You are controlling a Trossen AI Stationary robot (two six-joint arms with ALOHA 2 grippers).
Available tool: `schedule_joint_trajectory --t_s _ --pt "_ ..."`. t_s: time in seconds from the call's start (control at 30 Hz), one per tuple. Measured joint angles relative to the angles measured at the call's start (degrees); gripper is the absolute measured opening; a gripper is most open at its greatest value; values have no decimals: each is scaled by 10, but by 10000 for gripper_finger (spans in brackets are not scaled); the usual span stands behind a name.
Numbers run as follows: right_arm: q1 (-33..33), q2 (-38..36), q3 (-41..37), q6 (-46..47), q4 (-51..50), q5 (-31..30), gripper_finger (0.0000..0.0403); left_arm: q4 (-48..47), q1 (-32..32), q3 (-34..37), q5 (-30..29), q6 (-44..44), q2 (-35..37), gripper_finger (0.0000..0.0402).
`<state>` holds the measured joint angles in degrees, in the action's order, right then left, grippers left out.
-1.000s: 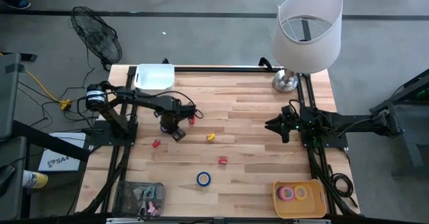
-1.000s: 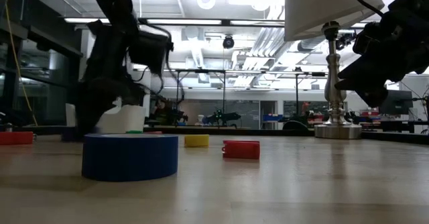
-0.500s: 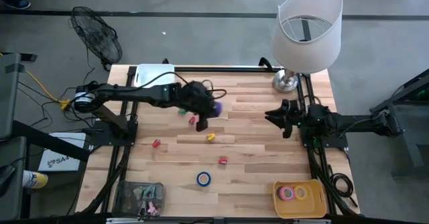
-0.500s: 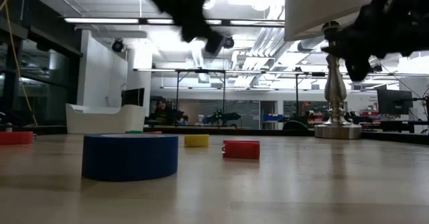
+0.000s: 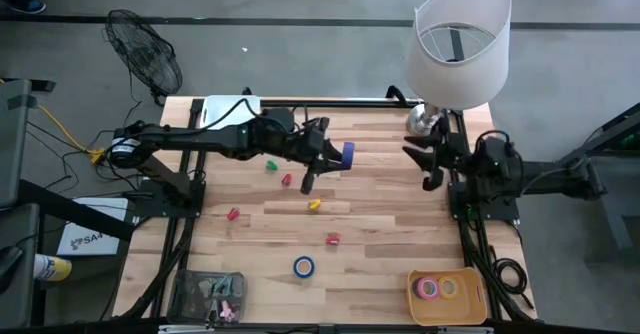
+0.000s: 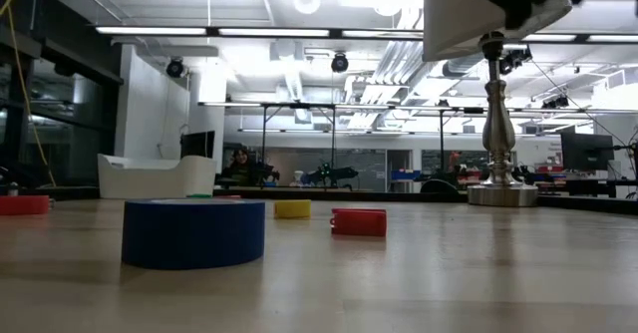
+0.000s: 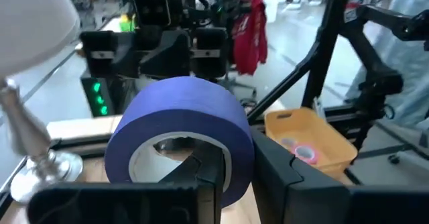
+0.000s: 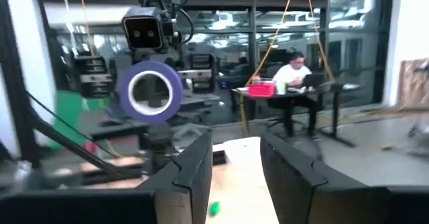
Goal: Pick and place Stapler, Stapler remover, tape
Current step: Put the violet tape into the yellow bin
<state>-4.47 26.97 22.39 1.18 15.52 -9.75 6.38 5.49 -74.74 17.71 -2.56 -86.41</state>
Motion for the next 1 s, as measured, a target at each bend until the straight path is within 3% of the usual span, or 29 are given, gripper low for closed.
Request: schedule_joint_trajectory --t_s 0.23,0.5,0.67,1.0 --pt "0 141 144 -79 -44 32 128 47 -4 0 42 7 0 52" --pt "1 273 264 -76 -105 69 190 41 -3 0 47 8 0 52" --pt "16 317 309 -76 -126 62 216 36 -3 0 45 7 0 53" --pt "31 366 323 -65 -131 54 217 24 -3 0 43 -2 0 53"
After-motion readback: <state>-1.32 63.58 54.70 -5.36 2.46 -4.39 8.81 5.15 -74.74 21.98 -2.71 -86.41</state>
